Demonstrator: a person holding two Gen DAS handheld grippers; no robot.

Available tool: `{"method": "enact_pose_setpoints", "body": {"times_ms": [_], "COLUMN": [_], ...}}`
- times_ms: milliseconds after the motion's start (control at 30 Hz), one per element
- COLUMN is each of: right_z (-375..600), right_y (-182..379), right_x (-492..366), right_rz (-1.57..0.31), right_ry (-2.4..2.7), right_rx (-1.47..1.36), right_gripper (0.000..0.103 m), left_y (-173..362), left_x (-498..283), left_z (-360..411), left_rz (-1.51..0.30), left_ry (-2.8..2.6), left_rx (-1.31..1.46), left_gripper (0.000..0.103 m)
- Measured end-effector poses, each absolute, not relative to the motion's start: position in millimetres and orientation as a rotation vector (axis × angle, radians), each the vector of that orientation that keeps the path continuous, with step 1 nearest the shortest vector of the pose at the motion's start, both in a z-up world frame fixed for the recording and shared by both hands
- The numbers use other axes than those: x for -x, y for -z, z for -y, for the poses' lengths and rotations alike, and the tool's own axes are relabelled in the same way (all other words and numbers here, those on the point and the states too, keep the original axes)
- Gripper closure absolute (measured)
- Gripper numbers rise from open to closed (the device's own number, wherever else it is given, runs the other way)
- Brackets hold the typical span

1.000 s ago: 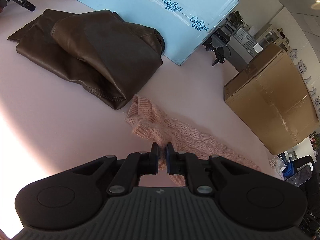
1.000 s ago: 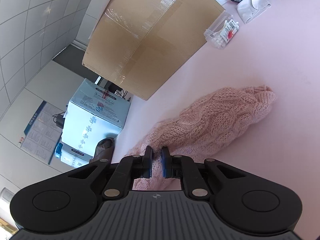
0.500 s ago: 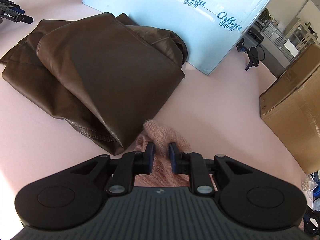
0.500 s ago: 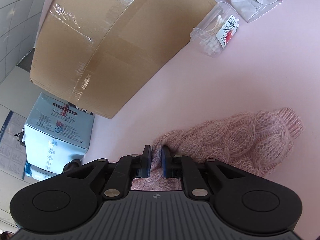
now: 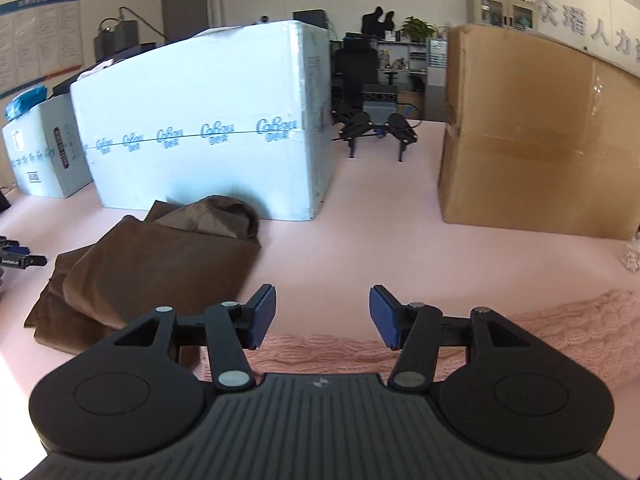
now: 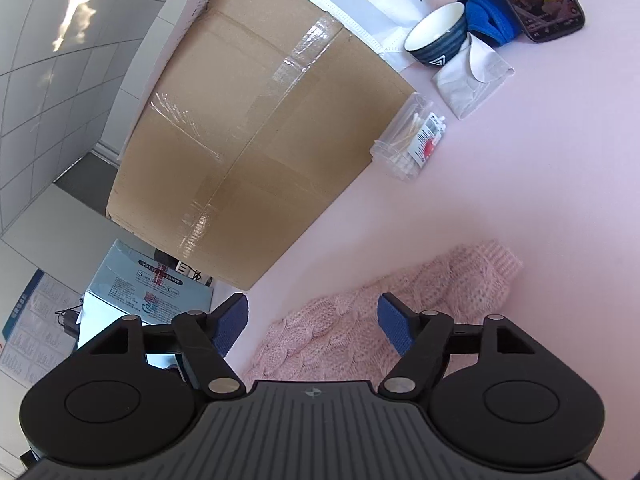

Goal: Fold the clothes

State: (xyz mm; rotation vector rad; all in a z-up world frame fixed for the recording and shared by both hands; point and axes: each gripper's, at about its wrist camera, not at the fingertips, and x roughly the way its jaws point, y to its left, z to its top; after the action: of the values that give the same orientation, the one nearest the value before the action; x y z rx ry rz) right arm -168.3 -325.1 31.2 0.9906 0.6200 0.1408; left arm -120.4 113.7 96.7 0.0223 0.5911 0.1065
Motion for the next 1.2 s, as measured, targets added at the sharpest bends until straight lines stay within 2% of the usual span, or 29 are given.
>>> {"method": "enact_pose_setpoints", "body": {"times_ms": [33, 267, 467, 500, 567, 600, 633, 733, 867, 1067, 1200], "right_z": [325.9, 334.8, 333.3, 331.5, 327.9, 327.1, 328.4, 332.4, 326.7, 313.1, 287.7], "right_y": [-27.2, 0.5, 13.2, 13.0, 12.6, 17.0, 23.8, 34.0, 22.9, -13.1, -52.0], "right_x": [174.3, 191.3, 173.6, 171.3, 166.7, 163.1, 161.1, 161.0, 162.3, 156.9, 149.3], "right_rz": [-0.625, -0.634, -0.545, -0.546, -0.55, -0.568, -0.578, -0.574, -0.551, -0.506, -0.469], "right_ry": [-0.133, 0.051, 0.098, 0.104, 0.116, 0.11, 0.099, 0.084, 0.1, 0.1, 0.102], "right_rx": [-1.021, -1.197, -1.223, -1.202, -1.156, -1.147, -1.171, -1.223, -1.162, -1.039, -0.879], "right_gripper": [0.022, 0.022, 0.022, 0.025, 0.05, 0.077, 0.083, 0.089, 0.091, 0.091, 0.091], "left_y": [-91.2, -42.4, -25.4, -24.1, -22.7, -23.5, -24.8, -29.8, -40.0, -48.2, -37.9], "left_x": [115.8, 77.7, 82.8, 85.4, 90.8, 92.0, 92.4, 95.2, 108.9, 177.7, 201.5], "left_z": [-109.5, -116.9, -109.1, -106.2, -103.7, -106.2, -109.7, -124.8, -153.1, -207.4, -231.5], "left_rz": [-0.611, -0.821, -0.803, -0.791, -0.771, -0.771, -0.772, -0.778, -0.74, -0.464, -0.407], "left_ry": [-0.087, -0.007, 0.01, 0.006, 0.004, 0.01, 0.017, 0.041, 0.051, -0.275, -0.407], "left_rx": [-0.016, 0.114, 0.027, 0.008, -0.009, 0.004, 0.025, 0.111, 0.234, 0.356, 0.382], "left_gripper": [0.032, 0.032, 0.03, 0.03, 0.03, 0.03, 0.03, 0.03, 0.03, 0.03, 0.03]}}
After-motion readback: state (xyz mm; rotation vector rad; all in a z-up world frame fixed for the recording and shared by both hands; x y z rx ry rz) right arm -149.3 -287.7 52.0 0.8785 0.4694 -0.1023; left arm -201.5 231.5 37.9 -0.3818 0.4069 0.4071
